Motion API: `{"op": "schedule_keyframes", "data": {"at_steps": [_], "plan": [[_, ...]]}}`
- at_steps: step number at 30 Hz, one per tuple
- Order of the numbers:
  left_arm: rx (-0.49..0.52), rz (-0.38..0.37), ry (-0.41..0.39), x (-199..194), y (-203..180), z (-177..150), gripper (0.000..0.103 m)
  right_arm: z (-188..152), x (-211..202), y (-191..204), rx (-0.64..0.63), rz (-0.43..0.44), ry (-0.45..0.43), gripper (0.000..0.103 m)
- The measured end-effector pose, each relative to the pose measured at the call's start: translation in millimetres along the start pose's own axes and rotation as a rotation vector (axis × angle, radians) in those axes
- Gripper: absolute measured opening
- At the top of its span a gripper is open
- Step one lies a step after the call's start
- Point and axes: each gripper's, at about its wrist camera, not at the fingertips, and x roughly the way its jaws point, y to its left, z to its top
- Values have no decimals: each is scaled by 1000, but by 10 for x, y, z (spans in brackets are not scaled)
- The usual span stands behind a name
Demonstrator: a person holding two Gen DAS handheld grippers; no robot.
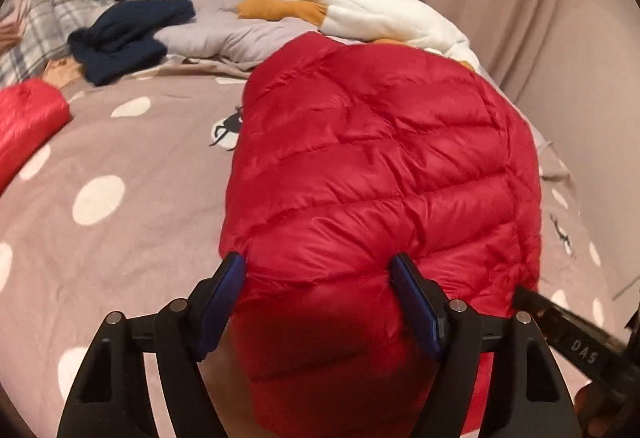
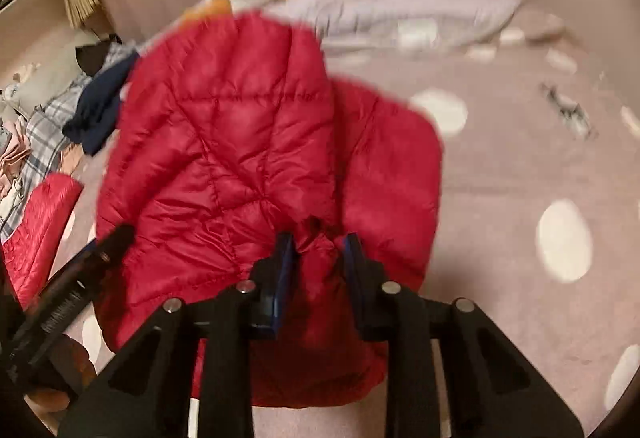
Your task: Fold large clothes
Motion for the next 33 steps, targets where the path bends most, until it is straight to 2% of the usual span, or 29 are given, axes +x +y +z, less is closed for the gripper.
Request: {"op": "schedule_keyframes", "data": {"at_steps": [2, 5, 10, 15, 17, 19, 21, 25, 29, 31, 33], "plan": [[-6, 40, -48, -177, 3, 50, 75, 39, -147, 16, -9, -11, -40, 24], [6, 105, -139, -532, -22, 93, 75, 90, -547, 101, -52, -33, -146, 24], [23, 151, -313, -1442, -71, 128, 75, 59, -1285, 195, -98, -53, -277, 26], [35, 121, -425, -2032, -66, 35, 75, -110, -1865, 208, -127, -53, -380, 27], [26, 117, -445, -2142, -80, 22, 75, -192, -2045, 229, -139, -48, -419, 27], [4, 97, -453, -2177, -66, 14, 75, -268, -2162, 220, -145, -40, -440, 32], [-4, 81, -457, -2184, -58, 13, 75, -307, -2226, 202, -149, -22, -454, 45], [8, 83, -466, -2196, -64, -1, 76, -366, -2288, 180, -130, -48, -469, 47], [7, 19, -455, -2179, -42, 2, 94, -356, -2267, 160, -111, -60, -460, 54], [20, 11, -448, -2165, -63, 6, 95, -359, -2274, 172, -115, -68, -457, 57], [45, 26, -451, -2147, -103, -3, 98, -372, -2296, 179, -109, -72, -461, 67]]}}
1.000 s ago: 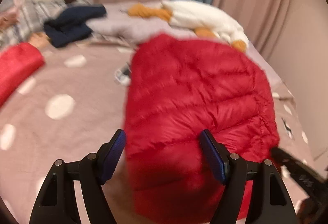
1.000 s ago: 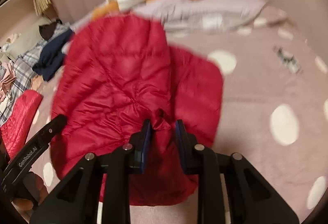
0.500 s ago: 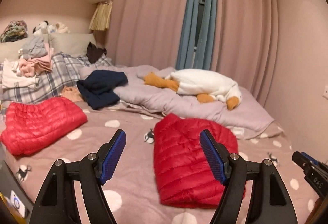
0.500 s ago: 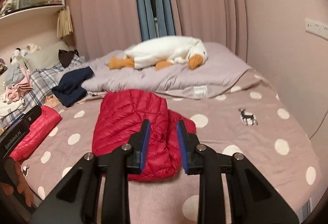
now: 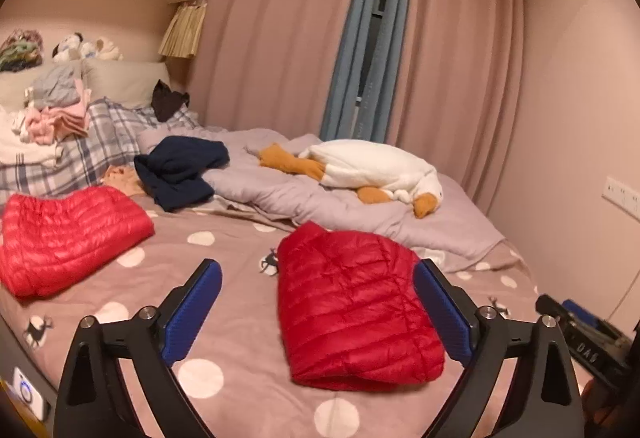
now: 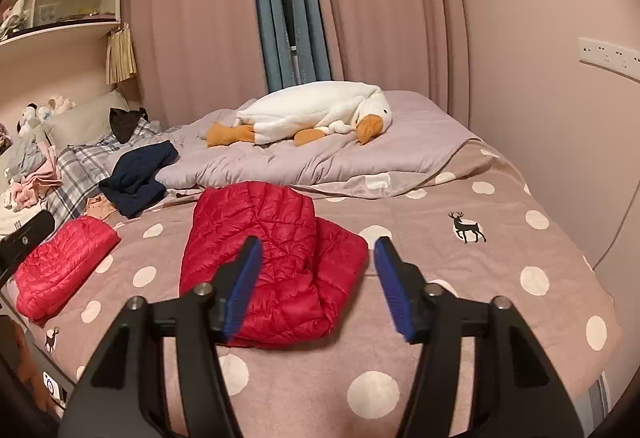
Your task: Fold large clothes
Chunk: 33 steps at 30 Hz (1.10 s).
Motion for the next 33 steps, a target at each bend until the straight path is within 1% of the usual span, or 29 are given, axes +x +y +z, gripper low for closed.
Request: {"op": "schedule_keyframes", "data": {"at_steps": [1, 2, 3, 5, 6, 8, 10, 15, 20, 25, 33], "plan": [[15, 4, -4, 7, -23, -10, 98, 0, -19, -6, 9, 5, -7, 70], [30, 4, -8, 12, -46, -18, 98, -2, -36, -11, 18, 10, -14, 78], [45, -3, -14, 13, -73, -23, 98, -4, -57, -19, 26, 14, -20, 82], [54, -14, -10, 22, -105, -39, 100, -3, -91, -32, 41, 18, -34, 87], [58, -21, -6, 25, -123, -44, 101, -4, -100, -34, 44, 17, -37, 93], [59, -41, -6, 20, -144, -52, 101, -6, -112, -36, 45, 11, -40, 99], [61, -45, -6, 18, -168, -61, 102, 0, -114, -25, 44, 2, -42, 101], [92, -21, 10, 51, -221, -73, 102, -1, -99, -52, 49, -11, -30, 103], [76, -34, 20, 49, -217, -69, 102, 0, -73, -86, 59, -36, -15, 103], [71, -18, 28, 57, -214, -62, 102, -8, -50, -126, 76, -51, 0, 103], [48, -12, 28, 54, -188, -50, 102, -4, -29, -97, 58, -50, 15, 103]]}}
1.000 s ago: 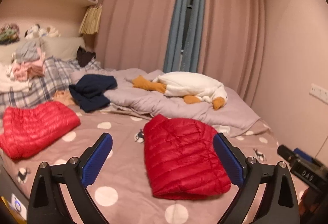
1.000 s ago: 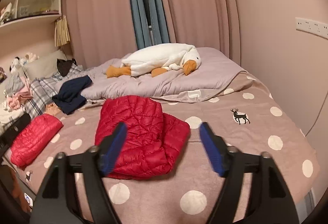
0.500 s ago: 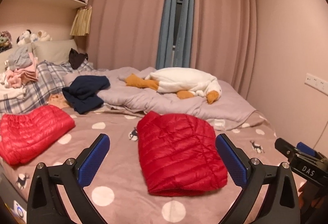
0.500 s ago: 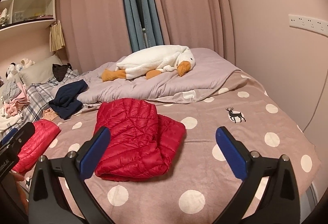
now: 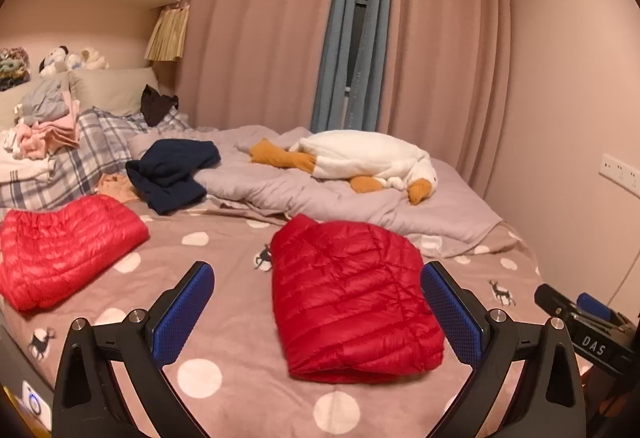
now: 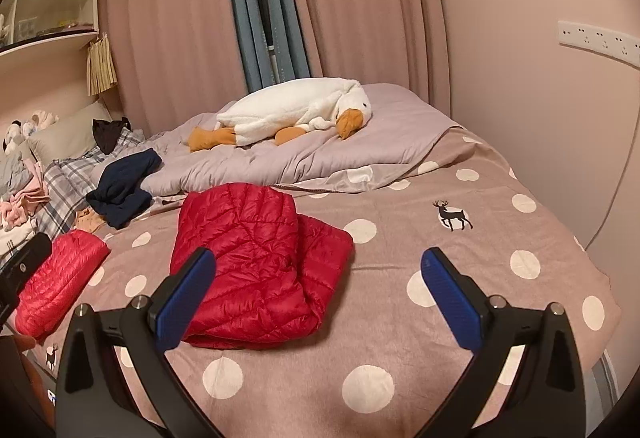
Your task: Fold large clothes
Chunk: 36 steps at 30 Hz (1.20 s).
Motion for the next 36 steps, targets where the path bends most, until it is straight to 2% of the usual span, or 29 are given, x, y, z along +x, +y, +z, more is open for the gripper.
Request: {"op": "schedule_keyframes", "data": {"at_steps": [15, 20, 36], "plan": [[-1, 36, 5, -12, -2, -11, 102, -29, 33, 74, -36, -13, 31, 103], [6, 20, 4, -28, -14, -11, 102, -31, 38, 89, -39, -6, 34, 103], [41, 44, 20, -13, -53, -5, 102, -48, 62, 109, -43, -28, 50, 103]]}}
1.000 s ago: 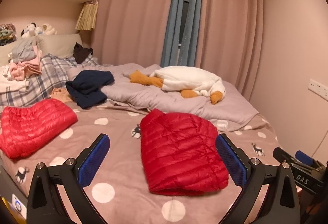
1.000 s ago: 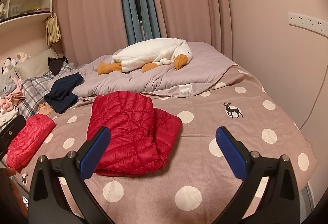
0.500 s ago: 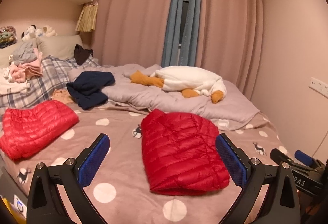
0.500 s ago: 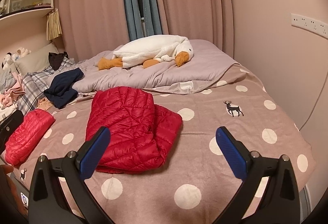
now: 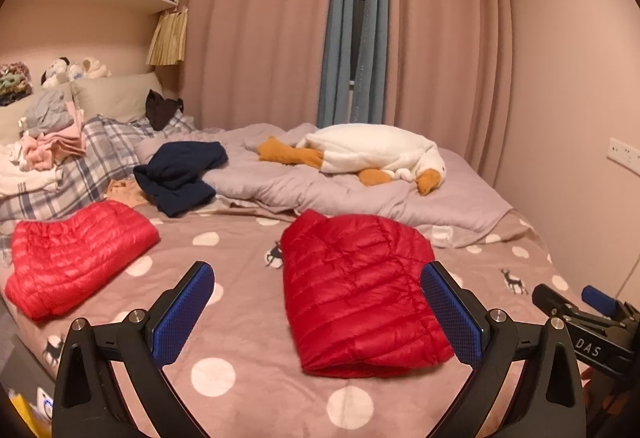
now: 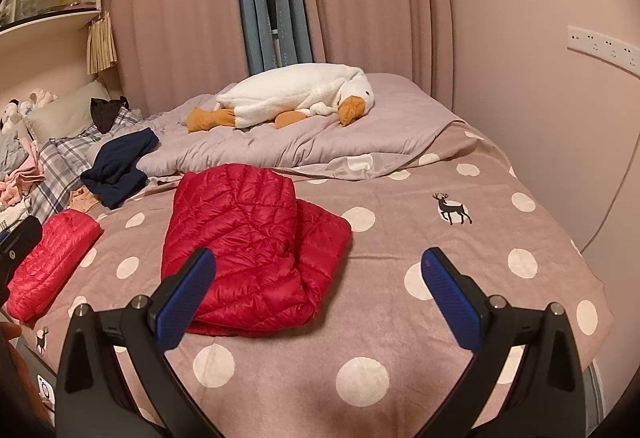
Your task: Fold large clothes
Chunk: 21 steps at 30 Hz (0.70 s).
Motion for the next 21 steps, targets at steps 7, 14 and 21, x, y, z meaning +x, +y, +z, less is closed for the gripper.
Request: {"op": "schedule_keyframes", "data": {"at_steps": [7, 14, 21], "plan": [[-13, -8, 22, 28, 7, -2, 102, -14, 16, 2, -6, -12, 8, 103], [6, 2, 46, 58, -53, -16, 102, -17, 30, 21, -16, -18, 15, 103], [-5, -6, 43, 56, -49, 4, 102, -17, 51, 9, -14, -27, 23, 103]]}}
